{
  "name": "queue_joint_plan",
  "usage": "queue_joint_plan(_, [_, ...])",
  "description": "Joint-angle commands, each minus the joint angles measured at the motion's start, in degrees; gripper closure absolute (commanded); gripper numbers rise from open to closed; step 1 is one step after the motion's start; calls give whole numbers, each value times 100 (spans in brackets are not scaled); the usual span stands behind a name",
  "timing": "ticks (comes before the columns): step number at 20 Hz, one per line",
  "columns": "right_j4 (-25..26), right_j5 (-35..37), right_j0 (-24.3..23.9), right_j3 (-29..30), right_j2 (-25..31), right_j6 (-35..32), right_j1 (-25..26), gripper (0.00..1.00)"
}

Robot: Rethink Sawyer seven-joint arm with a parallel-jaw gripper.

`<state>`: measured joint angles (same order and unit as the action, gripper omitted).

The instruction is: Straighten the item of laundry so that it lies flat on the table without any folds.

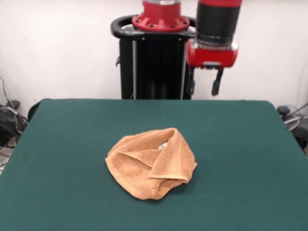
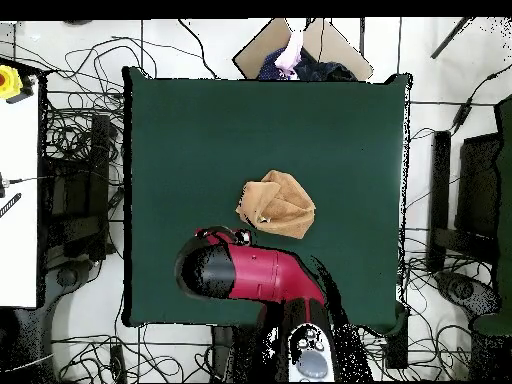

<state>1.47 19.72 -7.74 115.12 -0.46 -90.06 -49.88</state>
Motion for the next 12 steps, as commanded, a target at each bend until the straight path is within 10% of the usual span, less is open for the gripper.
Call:
queue_joint_plan(1, [69, -404, -196, -428, 110, -850, 751, 0])
queue_joint_plan(12, [255, 228, -779, -806, 457, -198, 968, 0])
